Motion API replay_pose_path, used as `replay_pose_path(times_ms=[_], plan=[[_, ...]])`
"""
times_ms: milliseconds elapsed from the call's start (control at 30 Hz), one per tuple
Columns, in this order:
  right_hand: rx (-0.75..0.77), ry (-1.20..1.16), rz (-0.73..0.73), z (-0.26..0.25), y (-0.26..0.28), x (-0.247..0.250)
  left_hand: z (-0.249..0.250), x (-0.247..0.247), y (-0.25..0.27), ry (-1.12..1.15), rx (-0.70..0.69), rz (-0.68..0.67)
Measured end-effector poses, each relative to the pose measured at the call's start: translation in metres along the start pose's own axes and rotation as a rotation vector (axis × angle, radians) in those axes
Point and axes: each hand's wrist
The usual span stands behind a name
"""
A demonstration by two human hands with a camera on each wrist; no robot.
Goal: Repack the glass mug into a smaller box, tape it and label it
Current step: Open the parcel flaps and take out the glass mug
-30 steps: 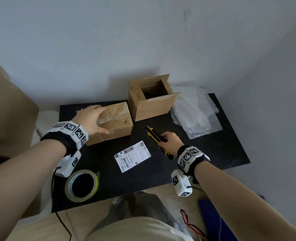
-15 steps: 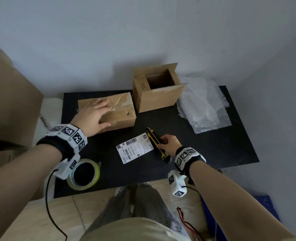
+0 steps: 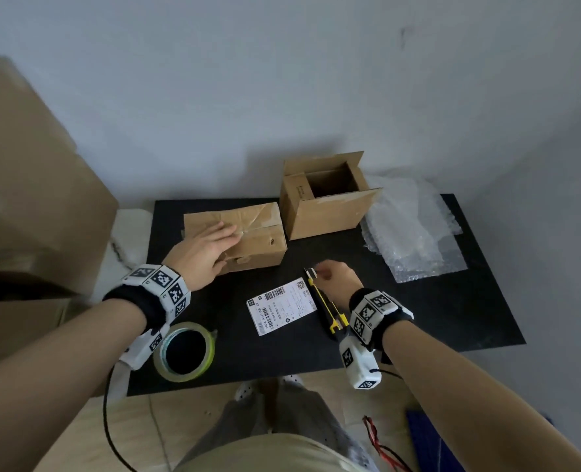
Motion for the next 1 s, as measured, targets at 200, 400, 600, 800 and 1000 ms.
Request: replay_pose_path(times_ms=[200,400,600,800,1000], plan=[[0.432,0.237,0.187,-0.078,0.011,-0.008,-0.009,0.002,0.022,-0.081,-0.038,0.052],[0.575,0.569,0.096,-0.107,0.01,-0.031,-0.01,-0.002,0.033,-0.075,-0.033,0.013],[0.547,0.636,0.053,-0.109,0.007,-0.032,-0.005,0.001,0.032,-0.032,0.054,-0.002],[0.636,0.498,0.199,-0.111,-0.003,-0.016,-0.01,-0.001,0.033,-0.003,0.048,0.006],[0.47,0.551,0.075,-0.118,-0.031,0.013,-0.016,-0.011,0.036,0.081,0.015,0.097]])
Point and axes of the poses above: each hand's wrist, its own y-axis away from the middle knuckle, its own x-axis out of the back of the hand, z = x × y, and after that the axes turned 3 degrees about y, right-handed
